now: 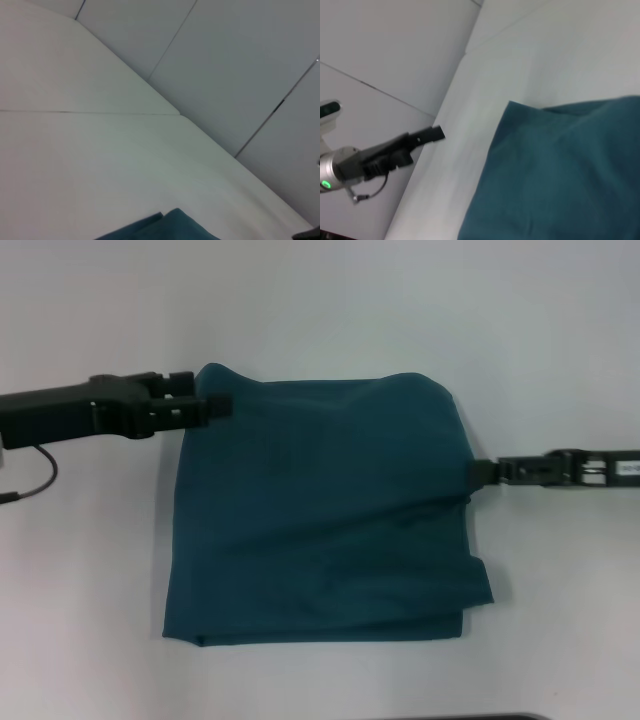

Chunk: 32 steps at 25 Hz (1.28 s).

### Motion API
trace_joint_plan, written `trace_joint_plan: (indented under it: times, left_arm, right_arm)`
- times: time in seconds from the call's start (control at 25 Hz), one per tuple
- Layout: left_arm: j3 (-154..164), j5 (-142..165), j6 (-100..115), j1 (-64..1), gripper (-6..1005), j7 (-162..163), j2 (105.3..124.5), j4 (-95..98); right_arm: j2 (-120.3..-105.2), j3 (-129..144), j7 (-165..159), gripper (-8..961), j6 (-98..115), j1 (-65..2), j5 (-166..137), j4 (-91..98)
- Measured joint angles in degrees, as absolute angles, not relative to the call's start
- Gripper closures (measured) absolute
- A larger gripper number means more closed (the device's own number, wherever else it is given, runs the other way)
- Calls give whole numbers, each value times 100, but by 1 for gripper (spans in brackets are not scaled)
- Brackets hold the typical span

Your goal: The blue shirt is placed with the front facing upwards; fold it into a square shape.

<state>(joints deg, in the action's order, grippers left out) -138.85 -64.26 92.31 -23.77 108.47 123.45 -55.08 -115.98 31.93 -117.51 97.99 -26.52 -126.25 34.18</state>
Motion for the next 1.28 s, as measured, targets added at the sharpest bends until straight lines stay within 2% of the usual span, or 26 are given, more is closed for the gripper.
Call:
trace_joint_plan:
  times: [0.2,0.4,0.88,1.28]
  left_arm:
    - [-13901,-6434,9193,-2397,153,10729,12345,-5283]
    - [-13938,-6434,9173,-2405,155,10711,12352,-5232]
    - [-13966,-6434,9133,-2458,156,10648,12328,-5097]
    - [-13966,-6433,9108,-2522,155,10635,12320,-5080]
  right_arm:
    - [-11767,3271,-11652,439,9422,-2949,-12618,3249]
    - [-11797,3546,-11645,442,9138,-3170,-12639,2946]
    - [-11725,3889,-11796,448,8577,-3100,-12767,2756]
    - [-11635,3403,-11561,449,9515,-3108,-12734,2913]
